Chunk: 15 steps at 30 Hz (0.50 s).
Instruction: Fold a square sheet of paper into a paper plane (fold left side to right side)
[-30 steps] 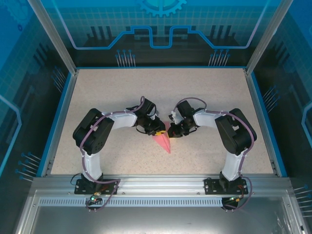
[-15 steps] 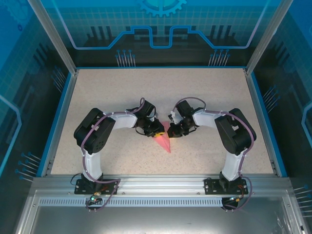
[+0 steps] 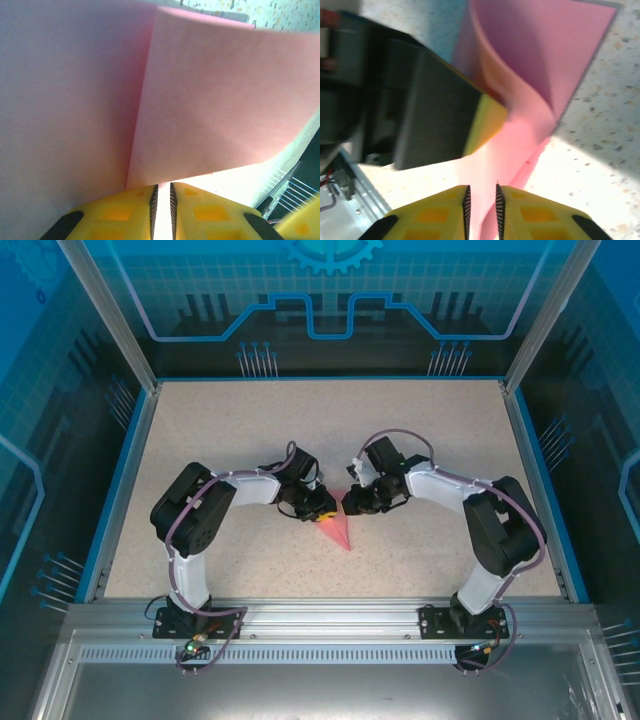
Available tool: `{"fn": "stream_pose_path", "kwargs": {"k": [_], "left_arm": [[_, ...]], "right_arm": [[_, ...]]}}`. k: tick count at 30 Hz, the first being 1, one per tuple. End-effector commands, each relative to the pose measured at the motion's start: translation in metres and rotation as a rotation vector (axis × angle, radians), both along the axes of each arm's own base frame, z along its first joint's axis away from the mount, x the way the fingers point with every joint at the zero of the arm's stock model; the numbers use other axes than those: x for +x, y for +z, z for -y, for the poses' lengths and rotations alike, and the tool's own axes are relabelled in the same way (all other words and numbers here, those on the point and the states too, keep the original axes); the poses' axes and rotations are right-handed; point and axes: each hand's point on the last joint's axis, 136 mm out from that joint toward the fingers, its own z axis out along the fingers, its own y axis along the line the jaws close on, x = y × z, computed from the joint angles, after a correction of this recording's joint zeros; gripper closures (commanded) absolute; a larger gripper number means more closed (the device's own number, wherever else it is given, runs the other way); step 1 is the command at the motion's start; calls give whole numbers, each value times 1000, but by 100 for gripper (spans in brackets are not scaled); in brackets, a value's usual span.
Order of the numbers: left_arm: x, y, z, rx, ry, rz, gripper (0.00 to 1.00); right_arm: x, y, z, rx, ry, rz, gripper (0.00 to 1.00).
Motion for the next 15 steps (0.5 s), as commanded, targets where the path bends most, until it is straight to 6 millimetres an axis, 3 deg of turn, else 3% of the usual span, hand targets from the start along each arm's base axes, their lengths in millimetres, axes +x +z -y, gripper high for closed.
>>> {"fn": "stream_pose_path", "kwargs": {"k": [1,8,15], "left_arm": [[-26,-36,-25,135,20,-105,81],[-26,-36,-25,134,19,-106,82],[-26,-34,-25,134,18,-103,82]], "right_arm": [[-40,0,-15,61,81,-101,81],[-67,-23,-33,50,147,-198,83],[-71,-45,-24,-17,136,-224,83]]}}
